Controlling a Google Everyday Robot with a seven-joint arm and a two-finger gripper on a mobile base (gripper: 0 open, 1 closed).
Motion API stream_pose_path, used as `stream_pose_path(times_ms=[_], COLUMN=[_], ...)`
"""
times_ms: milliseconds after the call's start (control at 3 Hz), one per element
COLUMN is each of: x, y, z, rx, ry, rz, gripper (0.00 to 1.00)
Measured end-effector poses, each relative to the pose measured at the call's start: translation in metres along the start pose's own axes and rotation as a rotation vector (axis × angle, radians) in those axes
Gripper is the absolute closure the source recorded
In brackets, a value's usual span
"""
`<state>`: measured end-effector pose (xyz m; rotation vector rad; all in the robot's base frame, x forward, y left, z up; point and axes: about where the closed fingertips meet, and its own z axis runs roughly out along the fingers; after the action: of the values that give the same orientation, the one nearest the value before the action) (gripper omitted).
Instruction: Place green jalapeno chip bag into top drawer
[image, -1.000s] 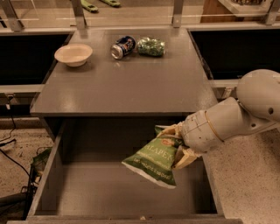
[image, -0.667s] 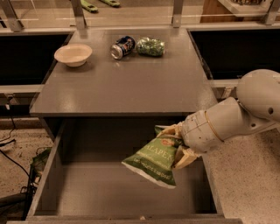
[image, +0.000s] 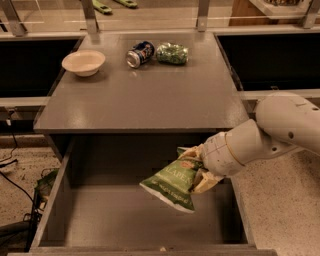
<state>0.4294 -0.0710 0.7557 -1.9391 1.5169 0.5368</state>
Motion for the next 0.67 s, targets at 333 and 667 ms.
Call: stream_pose_path(times_ms=[333,667], x=[0.0145,0.0155], y=[-0.0085,-0.0096], z=[0.013,0.0142], rx=[0.008,0.01], ry=[0.025,0.027], rz=[0.036,0.04], gripper=[1.0,1.0])
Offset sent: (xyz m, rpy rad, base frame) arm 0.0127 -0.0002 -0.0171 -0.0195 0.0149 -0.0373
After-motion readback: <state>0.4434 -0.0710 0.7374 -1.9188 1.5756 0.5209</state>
